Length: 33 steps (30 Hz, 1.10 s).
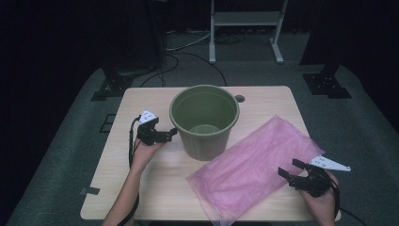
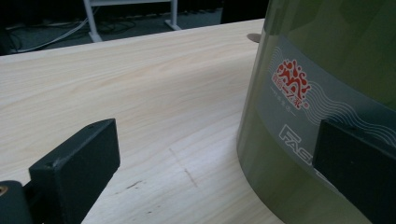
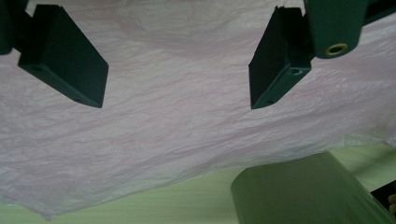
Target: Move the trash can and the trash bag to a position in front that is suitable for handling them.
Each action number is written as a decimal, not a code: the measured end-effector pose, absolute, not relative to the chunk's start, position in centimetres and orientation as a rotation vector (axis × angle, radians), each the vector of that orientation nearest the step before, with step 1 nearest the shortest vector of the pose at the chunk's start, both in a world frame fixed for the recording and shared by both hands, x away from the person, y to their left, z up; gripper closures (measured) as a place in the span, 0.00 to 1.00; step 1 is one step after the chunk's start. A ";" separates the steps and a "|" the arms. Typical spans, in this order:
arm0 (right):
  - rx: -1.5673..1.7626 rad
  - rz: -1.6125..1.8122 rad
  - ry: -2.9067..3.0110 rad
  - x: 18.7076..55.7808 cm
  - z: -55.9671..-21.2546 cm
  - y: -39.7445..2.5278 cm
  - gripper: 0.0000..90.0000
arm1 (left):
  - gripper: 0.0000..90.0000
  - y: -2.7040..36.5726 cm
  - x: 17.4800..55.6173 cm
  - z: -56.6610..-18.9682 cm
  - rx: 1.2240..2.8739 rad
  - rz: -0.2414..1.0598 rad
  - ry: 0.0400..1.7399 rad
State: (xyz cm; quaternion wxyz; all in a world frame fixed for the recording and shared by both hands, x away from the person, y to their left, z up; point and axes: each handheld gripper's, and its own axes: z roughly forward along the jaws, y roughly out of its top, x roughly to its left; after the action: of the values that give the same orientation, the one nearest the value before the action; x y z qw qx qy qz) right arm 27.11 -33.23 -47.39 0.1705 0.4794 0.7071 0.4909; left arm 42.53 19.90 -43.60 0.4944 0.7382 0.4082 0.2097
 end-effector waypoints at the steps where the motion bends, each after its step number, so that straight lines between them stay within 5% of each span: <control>1: 1.358 1.394 2.017 27.2 -47.4 -33.2 0.21 | 0.00 19.9 42.4 -43.6 1.787 0.503 0.989; 14: 1.355 1.224 2.157 29.1 -47.6 -35.2 0.22 | 0.00 22.5 38.3 -43.1 1.768 0.541 0.995; 29: 1.314 1.103 2.221 26.5 -48.5 -34.5 0.57 | 0.00 23.6 33.4 -44.4 1.741 0.522 1.003; 33: 1.321 1.051 2.266 25.6 -48.0 -33.2 0.58 | 0.00 23.7 32.9 -44.7 1.734 0.517 0.997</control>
State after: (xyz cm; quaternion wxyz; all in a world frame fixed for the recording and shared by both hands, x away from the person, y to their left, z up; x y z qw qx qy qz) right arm 25.56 -33.24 -47.98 0.1576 0.4617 0.7919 0.3673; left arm 32.91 23.66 -44.65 0.5123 0.7207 0.4145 0.2151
